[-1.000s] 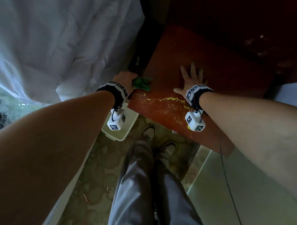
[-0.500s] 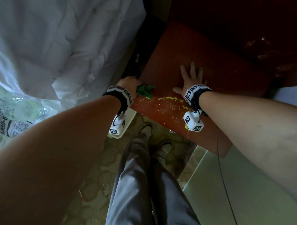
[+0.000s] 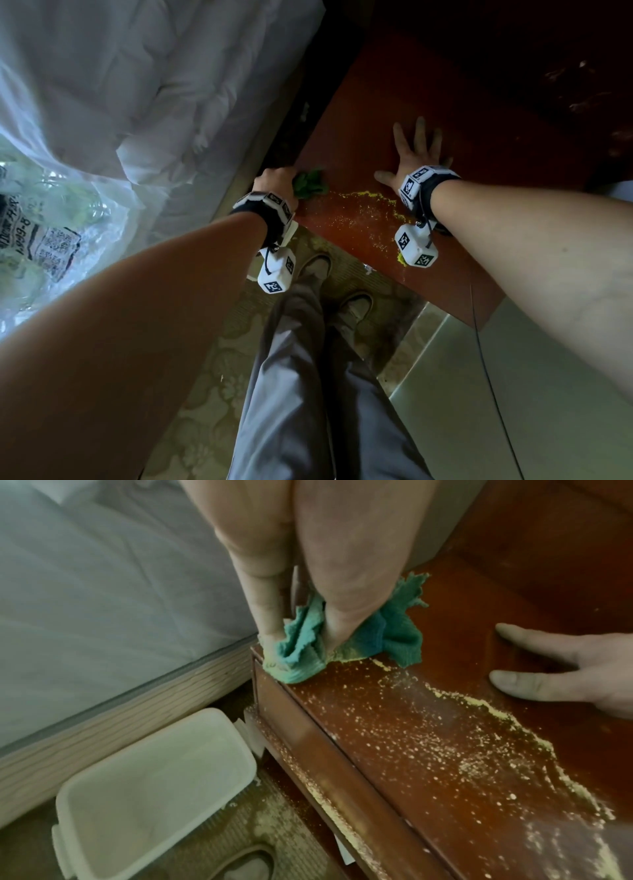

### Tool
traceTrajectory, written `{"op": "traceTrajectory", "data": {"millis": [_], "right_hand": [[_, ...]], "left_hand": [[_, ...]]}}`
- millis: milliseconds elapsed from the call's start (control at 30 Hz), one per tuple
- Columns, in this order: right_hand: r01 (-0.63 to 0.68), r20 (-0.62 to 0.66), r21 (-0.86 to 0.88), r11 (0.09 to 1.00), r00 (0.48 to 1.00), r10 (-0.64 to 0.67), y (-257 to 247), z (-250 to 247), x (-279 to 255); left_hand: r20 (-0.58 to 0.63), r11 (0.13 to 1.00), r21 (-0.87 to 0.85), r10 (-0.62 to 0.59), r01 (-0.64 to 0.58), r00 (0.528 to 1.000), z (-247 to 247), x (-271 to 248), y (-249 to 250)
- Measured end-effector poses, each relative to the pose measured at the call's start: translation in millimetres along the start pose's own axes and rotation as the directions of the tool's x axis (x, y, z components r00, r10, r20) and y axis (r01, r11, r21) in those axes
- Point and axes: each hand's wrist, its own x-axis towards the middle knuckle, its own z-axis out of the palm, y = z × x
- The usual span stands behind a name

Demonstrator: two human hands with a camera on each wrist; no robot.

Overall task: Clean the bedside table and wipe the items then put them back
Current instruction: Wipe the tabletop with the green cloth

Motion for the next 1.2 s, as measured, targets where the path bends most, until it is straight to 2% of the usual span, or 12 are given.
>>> {"op": "traceTrajectory", "data": {"millis": [167,333,400,500,600,733,967,1100,1200], "right_hand": [[0.003,-0.011,0.001,1.0,1.0,-0.003,-1.9,-1.1,-1.5],[0.01,-0.012,0.004,1.0,1.0,-0.01,0.6,-0.9,-1.1],[0.016,-0.011,0.005,1.0,1.0,-0.016,2.3,0.1,-1.7],[0.025,-0.013,-0.002,1.0,1.0,-0.025,2.7,0.1,-3.1],[0.01,-0.013,-0.013,1.0,1.0,-0.01,1.2,-1.1,-2.6],[-0.008,-0.023,-0.025,1.0,1.0,0.008,-0.1,1.0,0.5],[-0.013,-0.025,-0.051,0.999,1.0,0.012,2.1,4.0,4.6],[0.0,-0.036,-0.036,0.999,0.999,-0.002,6.3,5.0,4.2],[0.014,-0.037,0.004,1.0,0.999,-0.014,7.0,4.3,2.6]], "left_hand": [[0.017,0.997,-0.061,-0.049,0.05,0.999,13.5,-14.4,11.7],[0.084,0.992,-0.123,-0.011,0.021,0.996,24.6,-25.8,27.3],[0.098,0.988,-0.152,0.021,-0.006,0.995,16.4,-24.7,33.4],[0.028,0.977,-0.206,0.062,-0.055,0.998,-14.0,-9.6,39.2],[-0.085,0.984,-0.122,0.123,-0.133,0.989,-47.2,9.7,41.5],[-0.128,0.974,-0.016,0.223,-0.226,0.967,-60.6,33.2,48.5],[-0.073,0.967,0.106,0.24,-0.232,0.968,-42.9,45.4,54.5],[-0.006,0.947,0.174,0.275,-0.27,0.962,-31.9,28.0,54.0],[0.018,0.95,0.139,0.281,-0.281,0.959,-15.6,4.8,50.5]]}}
